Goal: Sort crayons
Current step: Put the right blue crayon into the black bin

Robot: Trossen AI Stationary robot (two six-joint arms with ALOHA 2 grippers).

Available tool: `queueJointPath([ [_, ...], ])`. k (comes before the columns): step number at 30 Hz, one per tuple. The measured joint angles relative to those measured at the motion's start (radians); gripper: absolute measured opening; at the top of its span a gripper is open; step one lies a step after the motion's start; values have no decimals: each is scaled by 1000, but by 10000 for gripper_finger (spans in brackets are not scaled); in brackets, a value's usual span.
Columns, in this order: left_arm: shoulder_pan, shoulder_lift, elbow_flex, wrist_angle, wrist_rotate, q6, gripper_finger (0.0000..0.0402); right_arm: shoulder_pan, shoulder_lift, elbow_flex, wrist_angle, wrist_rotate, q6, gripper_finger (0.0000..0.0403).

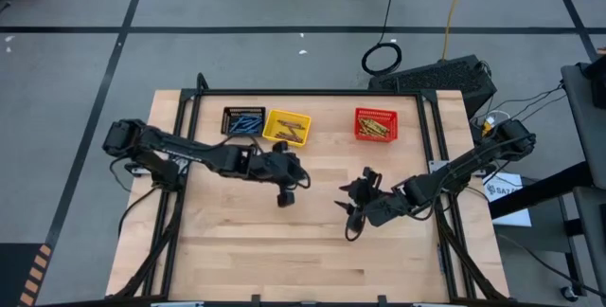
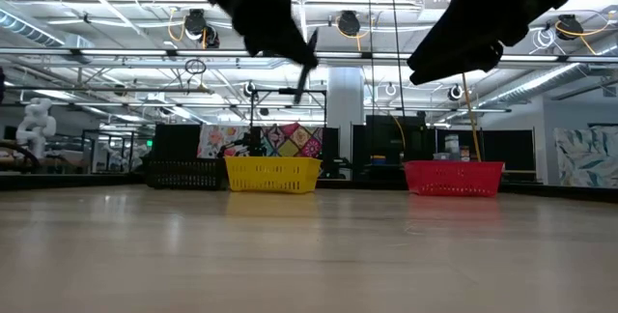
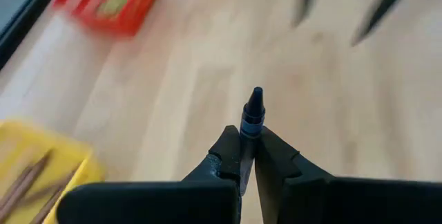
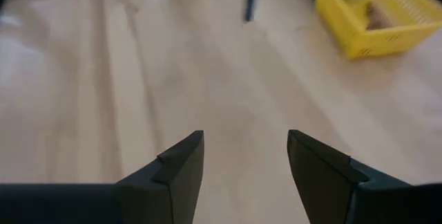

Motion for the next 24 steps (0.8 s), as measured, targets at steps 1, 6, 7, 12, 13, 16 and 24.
queueJointPath([
  [1,12,0,0,-37,-12,0,12,0,0,0,0,-17,13,194],
  [6,81,0,0,-183,-25,27,13,3,0,0,1,-37,47,194],
  [7,97,0,0,-213,-26,33,13,2,0,0,1,-37,46,194],
  [12,183,0,0,-321,-35,85,13,1,0,0,1,-34,2,194],
  [13,201,0,0,-336,-38,96,13,-1,0,0,1,-33,-13,194],
  [16,260,0,0,-383,-39,131,13,-15,0,0,0,-31,-58,194],
  [24,447,0,-1,-497,-81,255,13,-53,0,0,-23,-31,-113,194],
])
